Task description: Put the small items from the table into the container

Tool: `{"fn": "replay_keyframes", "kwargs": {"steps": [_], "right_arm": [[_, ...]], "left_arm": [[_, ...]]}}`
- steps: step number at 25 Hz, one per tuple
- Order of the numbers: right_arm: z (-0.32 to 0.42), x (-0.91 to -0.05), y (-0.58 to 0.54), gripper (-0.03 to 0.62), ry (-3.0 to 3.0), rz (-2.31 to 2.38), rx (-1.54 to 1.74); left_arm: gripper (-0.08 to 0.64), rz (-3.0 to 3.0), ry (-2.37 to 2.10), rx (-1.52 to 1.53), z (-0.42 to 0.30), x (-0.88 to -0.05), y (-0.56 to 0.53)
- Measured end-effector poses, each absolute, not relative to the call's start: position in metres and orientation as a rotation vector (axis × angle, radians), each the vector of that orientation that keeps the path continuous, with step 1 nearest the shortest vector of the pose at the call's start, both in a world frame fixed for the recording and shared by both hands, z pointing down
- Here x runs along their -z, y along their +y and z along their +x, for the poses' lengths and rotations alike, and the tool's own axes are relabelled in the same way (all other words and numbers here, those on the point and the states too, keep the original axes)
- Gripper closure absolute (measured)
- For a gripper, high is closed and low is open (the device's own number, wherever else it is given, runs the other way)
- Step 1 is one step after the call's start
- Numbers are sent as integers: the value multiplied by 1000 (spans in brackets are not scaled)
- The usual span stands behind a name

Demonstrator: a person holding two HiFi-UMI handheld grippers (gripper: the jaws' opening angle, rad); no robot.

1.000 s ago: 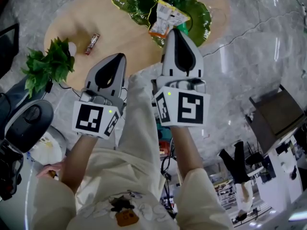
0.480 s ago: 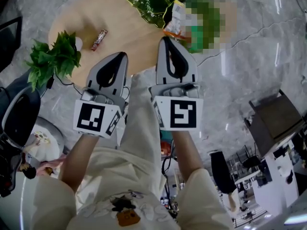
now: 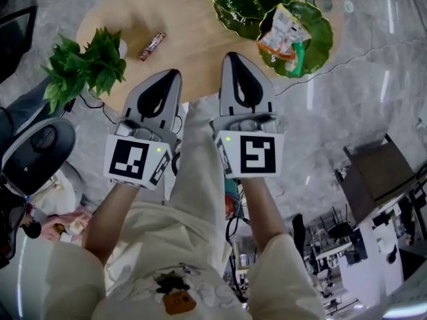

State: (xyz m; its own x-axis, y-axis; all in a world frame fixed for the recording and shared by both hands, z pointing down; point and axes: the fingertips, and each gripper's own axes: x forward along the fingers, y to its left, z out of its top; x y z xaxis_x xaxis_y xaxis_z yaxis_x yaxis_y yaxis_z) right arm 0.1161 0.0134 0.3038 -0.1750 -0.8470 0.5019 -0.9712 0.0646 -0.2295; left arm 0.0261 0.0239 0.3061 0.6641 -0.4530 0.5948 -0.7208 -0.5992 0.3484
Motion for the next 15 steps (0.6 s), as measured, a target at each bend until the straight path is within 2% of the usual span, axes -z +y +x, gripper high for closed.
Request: {"fn": "replay_keyframes", "kwargs": {"steps": [15], "right_arm": [[32,-331,2,586,-2208,1638,-800]], "left_arm": [[551,2220,-1025,-600,-48,-319,21]]}}
